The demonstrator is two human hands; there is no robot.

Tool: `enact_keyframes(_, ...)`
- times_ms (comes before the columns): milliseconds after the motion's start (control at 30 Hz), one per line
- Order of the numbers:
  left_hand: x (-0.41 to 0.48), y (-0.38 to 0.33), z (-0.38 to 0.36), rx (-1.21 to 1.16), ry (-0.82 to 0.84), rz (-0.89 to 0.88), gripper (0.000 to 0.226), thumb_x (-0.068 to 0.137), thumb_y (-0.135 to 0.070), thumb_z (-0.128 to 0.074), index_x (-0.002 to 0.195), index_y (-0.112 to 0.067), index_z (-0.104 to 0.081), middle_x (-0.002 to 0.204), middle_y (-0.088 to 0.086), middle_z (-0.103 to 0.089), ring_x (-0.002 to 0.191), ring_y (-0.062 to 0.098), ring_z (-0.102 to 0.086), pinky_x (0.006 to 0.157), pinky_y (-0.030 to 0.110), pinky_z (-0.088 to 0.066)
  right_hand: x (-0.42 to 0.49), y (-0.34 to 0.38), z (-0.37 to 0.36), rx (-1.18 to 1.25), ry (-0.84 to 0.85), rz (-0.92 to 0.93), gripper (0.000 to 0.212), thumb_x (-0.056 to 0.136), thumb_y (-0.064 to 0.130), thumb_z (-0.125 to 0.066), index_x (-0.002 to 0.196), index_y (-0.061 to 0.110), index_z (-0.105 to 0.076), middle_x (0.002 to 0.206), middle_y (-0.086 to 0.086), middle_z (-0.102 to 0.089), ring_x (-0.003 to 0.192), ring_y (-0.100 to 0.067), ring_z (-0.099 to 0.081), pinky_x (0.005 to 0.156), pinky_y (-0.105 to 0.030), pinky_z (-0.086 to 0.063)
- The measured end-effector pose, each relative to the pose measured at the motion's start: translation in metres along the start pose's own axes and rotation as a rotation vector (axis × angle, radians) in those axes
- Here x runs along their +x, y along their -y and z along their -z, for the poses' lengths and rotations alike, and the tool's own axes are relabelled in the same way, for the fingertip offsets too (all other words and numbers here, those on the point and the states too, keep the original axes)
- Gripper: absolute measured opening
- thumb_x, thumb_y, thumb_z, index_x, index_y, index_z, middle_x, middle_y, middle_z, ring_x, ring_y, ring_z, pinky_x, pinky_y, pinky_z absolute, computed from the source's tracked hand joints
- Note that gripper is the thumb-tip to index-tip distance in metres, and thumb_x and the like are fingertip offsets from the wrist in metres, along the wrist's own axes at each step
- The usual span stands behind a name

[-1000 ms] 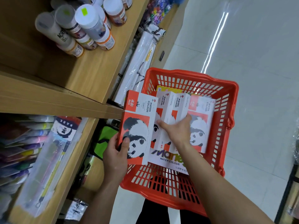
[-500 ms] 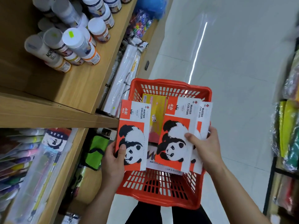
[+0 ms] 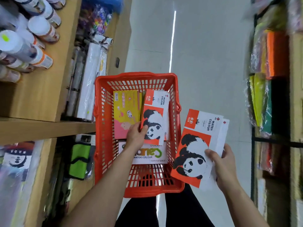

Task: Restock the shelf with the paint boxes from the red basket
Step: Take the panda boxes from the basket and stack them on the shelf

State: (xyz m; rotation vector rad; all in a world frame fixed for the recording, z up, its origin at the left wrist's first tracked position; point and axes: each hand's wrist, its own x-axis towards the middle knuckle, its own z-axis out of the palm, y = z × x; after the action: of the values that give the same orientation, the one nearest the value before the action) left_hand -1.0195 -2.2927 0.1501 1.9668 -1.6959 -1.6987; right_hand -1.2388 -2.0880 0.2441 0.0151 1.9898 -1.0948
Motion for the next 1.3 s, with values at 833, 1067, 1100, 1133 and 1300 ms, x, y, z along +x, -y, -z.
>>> enact_keyframes(833, 0.018, -0.01, -0.03, -0.144, -0.035, 0.019, 0.06, 0.089, -0.028, -0.077, 0.138, -0.015, -0.044, 0.14, 0.007, -0.051, 0.127, 0.027, -0.056, 0.109, 0.049, -0.048, 0.009, -0.01, 0.014, -0.055, 0.063, 0.044, 0.053, 0.072, 0.024, -0.075, 0.12, 0.039, -0.058, 0.11, 0.012, -0.075, 0.098, -0.012, -0.075, 0.065, -0.023, -0.062)
enact_keyframes(1067, 0.008, -0.027, -0.032, -0.181, -0.01, -0.08, 0.057, 0.094, -0.029, -0.072, 0.146, -0.023, -0.05, 0.129, -0.013, -0.064, 0.12, 0.013, -0.062, 0.105, 0.035, -0.049, 0.009, 0.002, 0.012, -0.084, 0.078, 0.065, 0.053, 0.069, 0.029, -0.078, 0.117, 0.039, -0.055, 0.115, 0.005, -0.072, 0.096, -0.016, -0.075, 0.068, -0.026, -0.063)
enact_keyframes(1100, 0.004, -0.03, -0.03, -0.18, -0.037, -0.091, 0.056, 0.093, -0.028, -0.073, 0.145, -0.024, -0.051, 0.126, -0.014, -0.064, 0.114, 0.009, -0.062, 0.103, 0.033, -0.049, 0.009, 0.005, 0.011, -0.084, 0.078, 0.073, 0.056, 0.07, 0.029, -0.078, 0.12, 0.036, -0.055, 0.117, 0.003, -0.072, 0.099, -0.017, -0.074, 0.071, -0.028, -0.063)
enact_keyframes(1133, 0.0, -0.033, -0.028, -0.17, -0.064, -0.093, 0.059, 0.093, -0.028, -0.073, 0.146, -0.025, -0.049, 0.125, -0.015, -0.06, 0.112, 0.006, -0.06, 0.102, 0.032, -0.048, 0.008, 0.007, 0.011, -0.083, 0.074, 0.083, 0.058, 0.07, 0.029, -0.077, 0.123, 0.032, -0.055, 0.118, 0.002, -0.071, 0.102, -0.019, -0.074, 0.074, -0.03, -0.062)
enact_keyframes(1300, -0.037, -0.044, 0.004, -0.153, -0.106, -0.08, 0.071, 0.092, -0.024, -0.075, 0.154, -0.022, -0.039, 0.133, -0.003, -0.055, 0.117, 0.014, -0.058, 0.106, 0.039, -0.048, -0.001, 0.029, 0.005, -0.073, 0.078, 0.121, 0.051, 0.069, 0.027, -0.077, 0.116, 0.035, -0.058, 0.113, 0.006, -0.073, 0.095, -0.012, -0.075, 0.072, -0.025, -0.061)
